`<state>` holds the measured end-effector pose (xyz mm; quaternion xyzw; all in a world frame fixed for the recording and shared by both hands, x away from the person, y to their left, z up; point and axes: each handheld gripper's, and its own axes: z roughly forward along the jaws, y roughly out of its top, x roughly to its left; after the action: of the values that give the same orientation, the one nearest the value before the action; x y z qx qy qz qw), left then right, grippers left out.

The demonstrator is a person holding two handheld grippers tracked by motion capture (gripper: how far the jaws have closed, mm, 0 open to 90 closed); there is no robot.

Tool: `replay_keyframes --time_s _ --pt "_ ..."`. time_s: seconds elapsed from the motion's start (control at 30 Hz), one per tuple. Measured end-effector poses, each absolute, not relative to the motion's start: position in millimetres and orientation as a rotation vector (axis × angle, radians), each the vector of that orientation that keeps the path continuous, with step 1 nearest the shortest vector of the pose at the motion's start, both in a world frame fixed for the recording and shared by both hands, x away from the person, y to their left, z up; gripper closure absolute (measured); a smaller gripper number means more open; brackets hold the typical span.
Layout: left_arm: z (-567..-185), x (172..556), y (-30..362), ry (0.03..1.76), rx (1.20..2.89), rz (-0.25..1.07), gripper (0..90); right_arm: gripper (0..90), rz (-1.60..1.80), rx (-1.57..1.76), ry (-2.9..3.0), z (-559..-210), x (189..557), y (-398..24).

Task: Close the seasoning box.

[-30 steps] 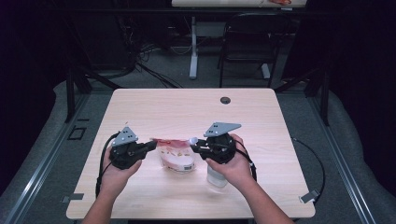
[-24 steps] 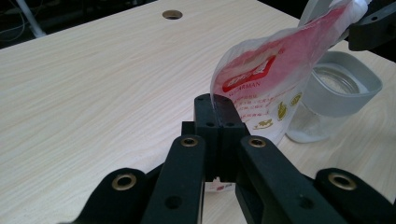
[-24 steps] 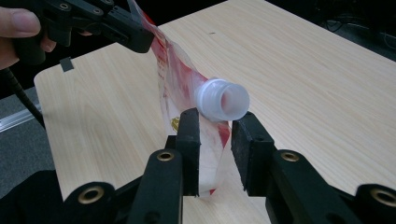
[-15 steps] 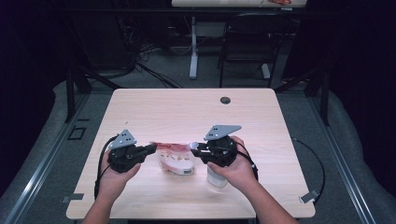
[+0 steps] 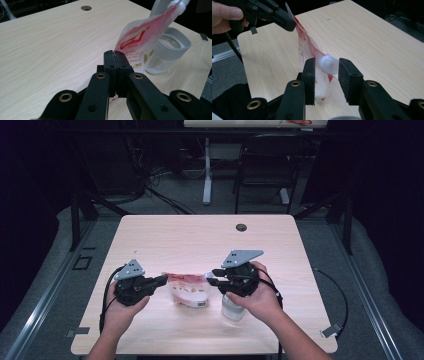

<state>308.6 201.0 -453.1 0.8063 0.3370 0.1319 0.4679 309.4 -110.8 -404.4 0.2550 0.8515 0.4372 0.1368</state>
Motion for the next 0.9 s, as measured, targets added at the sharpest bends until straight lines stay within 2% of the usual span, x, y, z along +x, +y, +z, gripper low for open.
replay_keyframes --time_s 0.2,0.3,0.9 --pt "-454.1 308.0 203.7 0.843 1.976 0.326 89.2 65.2 1.258 0.683 2.458 -392.2 311.5 -99.2" --pt "-455.0 307.8 205.6 0.845 1.966 0.316 88.3 68.1 1.231 0.625 2.485 -389.5 313.9 -88.2" --pt "-449.6 308.4 223.9 0.842 1.994 0.277 72.5 63.4 1.180 0.477 2.564 -381.9 326.6 -31.8"
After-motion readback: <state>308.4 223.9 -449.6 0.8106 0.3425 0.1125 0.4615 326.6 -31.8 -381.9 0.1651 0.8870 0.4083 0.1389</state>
